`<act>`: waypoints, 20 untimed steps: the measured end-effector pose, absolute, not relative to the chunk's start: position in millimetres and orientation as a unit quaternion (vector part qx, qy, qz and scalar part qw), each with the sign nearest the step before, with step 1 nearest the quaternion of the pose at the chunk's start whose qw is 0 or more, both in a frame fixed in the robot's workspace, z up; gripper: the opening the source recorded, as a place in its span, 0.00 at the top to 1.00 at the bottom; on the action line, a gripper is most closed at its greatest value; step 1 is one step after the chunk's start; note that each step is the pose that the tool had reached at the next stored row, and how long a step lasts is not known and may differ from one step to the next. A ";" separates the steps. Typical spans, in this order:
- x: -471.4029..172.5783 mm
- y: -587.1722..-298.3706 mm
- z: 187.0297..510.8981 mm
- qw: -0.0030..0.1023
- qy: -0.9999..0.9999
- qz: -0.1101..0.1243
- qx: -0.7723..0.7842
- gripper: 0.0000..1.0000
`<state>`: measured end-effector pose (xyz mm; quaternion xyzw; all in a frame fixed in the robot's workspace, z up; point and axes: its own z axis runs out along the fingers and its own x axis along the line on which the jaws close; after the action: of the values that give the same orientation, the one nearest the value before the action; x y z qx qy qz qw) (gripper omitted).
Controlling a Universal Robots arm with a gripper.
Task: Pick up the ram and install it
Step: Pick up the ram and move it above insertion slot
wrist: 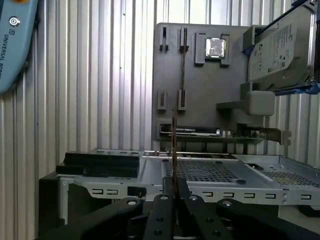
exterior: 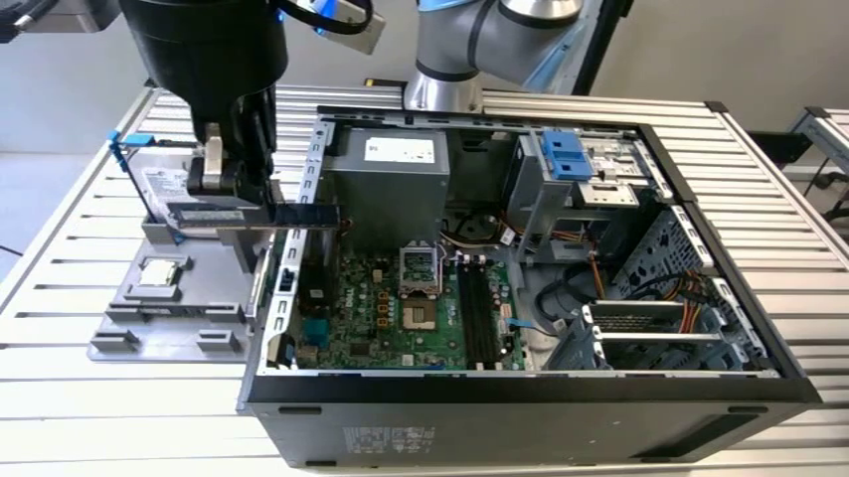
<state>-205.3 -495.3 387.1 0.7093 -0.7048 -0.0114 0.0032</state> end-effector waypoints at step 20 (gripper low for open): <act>-162.5 -485.5 386.9 0.003 -0.722 -0.011 0.692 1.00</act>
<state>-162.5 -485.5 386.9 0.6918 -0.7220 -0.0111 0.0034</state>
